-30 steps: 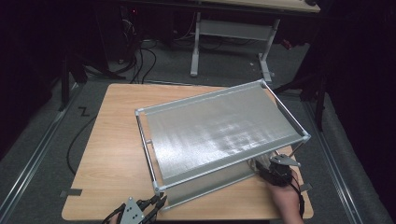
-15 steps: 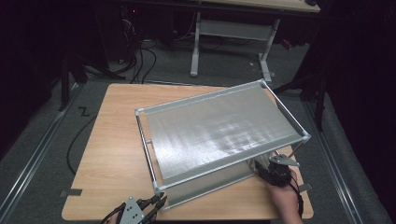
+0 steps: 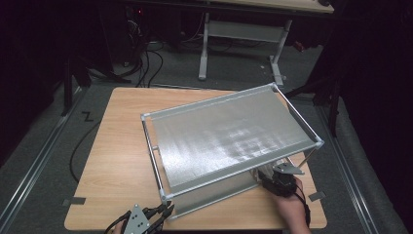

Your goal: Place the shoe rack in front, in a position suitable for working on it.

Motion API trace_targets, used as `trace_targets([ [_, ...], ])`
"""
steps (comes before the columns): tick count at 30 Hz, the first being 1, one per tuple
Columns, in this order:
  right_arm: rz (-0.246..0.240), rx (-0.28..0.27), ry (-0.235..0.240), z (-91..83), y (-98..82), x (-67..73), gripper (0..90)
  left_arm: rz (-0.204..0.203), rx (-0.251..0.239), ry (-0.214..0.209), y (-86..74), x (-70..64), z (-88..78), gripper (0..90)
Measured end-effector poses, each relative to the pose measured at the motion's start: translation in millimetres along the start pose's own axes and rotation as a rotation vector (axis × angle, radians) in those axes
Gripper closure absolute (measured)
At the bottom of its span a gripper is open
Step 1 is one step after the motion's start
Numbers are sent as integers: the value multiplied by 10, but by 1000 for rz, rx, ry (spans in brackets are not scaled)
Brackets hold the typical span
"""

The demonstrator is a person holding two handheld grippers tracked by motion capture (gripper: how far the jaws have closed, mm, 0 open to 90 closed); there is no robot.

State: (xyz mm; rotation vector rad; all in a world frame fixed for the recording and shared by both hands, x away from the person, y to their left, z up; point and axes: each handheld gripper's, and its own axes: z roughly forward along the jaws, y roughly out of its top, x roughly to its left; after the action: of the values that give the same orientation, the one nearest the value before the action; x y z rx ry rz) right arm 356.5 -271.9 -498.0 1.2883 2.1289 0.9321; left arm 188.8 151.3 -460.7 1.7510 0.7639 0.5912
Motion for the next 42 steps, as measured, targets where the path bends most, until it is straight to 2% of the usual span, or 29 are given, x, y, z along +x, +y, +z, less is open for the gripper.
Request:
trace_targets([
  [3, 1, 2, 10, 4, 2, 70, 521, 1, -2, 0, -2, 0, 2, 805],
  [4, -31, -7, 14, 12, 6, 83, 520, 2, -3, -1, -2, 1, 2, 805],
  [5, -42, -7, 16, 11, 9, 122, 520, 4, -1, -3, -1, 3, 2, 805],
  [6, -31, -2, 31, 12, 11, 177, 519, 5, 0, -4, 0, 5, 3, 805],
  [7, -48, -2, 50, 18, 22, 259, 518, 6, -1, -5, 0, 6, 3, 805],
  [8, -36, 10, 58, 13, 27, 316, 518, 5, 0, -8, 0, 9, 3, 805],
  [9, -36, 10, 58, 13, 27, 316, 518, 5, 0, -8, 0, 9, 3, 805],
  [10, -58, 9, 81, 22, 43, 411, 517, 5, 0, -7, 0, 9, 3, 805],
  [11, -58, 9, 81, 22, 43, 411, 517, 4, 0, -8, 1, 10, 3, 805],
  [14, -112, 6, 128, 29, 72, 609, 517, 5, 2, -10, 3, 13, 4, 805],
  [18, -158, 3, 193, 47, 102, 875, 517, 1, 2, -9, 5, 6, 17, 805],
  [19, -158, 3, 193, 47, 102, 875, 517, 1, 2, -9, 5, 6, 17, 805],
  [25, -206, 4, 256, 76, 151, 1265, 517, 3, 1, -9, 7, 1, 23, 805],
  [26, -221, 2, 271, 78, 160, 1381, 517, 4, 1, -10, 6, 2, 25, 806],
  [27, -221, 2, 271, 78, 160, 1381, 517, 4, 1, -10, 6, 2, 25, 805],
  [29, -238, -2, 286, 79, 168, 1520, 517, 0, 3, -11, 6, 3, 24, 805],
  [30, -255, -7, 314, 83, 182, 1674, 517, 0, 2, -10, 7, 2, 26, 805],
  [31, -255, -7, 314, 83, 182, 1674, 517, 0, 3, -10, 8, 1, 25, 805],
  [32, -242, 13, 308, 66, 185, 1805, 517, -2, 3, -9, 8, 0, 25, 805],
  [33, -264, 0, 328, 74, 193, 1865, 517, -1, 4, -8, 9, -2, 25, 805],
  [34, -264, 0, 328, 74, 193, 1865, 517, -1, 5, -6, 10, -3, 25, 805],
  [35, -262, 5, 339, 69, 199, 1935, 516, -2, 5, -6, 10, -4, 25, 805],
  [36, -271, 5, 372, 66, 208, 2073, 516, -7, 4, -6, 10, -4, 25, 805],
  [37, -271, 5, 372, 66, 208, 2073, 516, -8, 5, -6, 10, -2, 26, 805],
  [38, -284, -3, 396, 70, 216, 2167, 516, -12, 2, -8, 11, -8, 35, 805],
  [39, -284, -3, 396, 70, 216, 2167, 516, -12, 2, -8, 11, -8, 35, 805],
  [40, -279, 3, 409, 58, 208, 2249, 517, -5, 2, -2, 14, -25, 47, 805],
  [41, -304, -14, 420, 72, 209, 2274, 517, -5, 2, -2, 14, -25, 47, 805],
  [42, -294, -11, 424, 67, 203, 2307, 517, -7, 1, -9, 16, -28, 57, 805],
])
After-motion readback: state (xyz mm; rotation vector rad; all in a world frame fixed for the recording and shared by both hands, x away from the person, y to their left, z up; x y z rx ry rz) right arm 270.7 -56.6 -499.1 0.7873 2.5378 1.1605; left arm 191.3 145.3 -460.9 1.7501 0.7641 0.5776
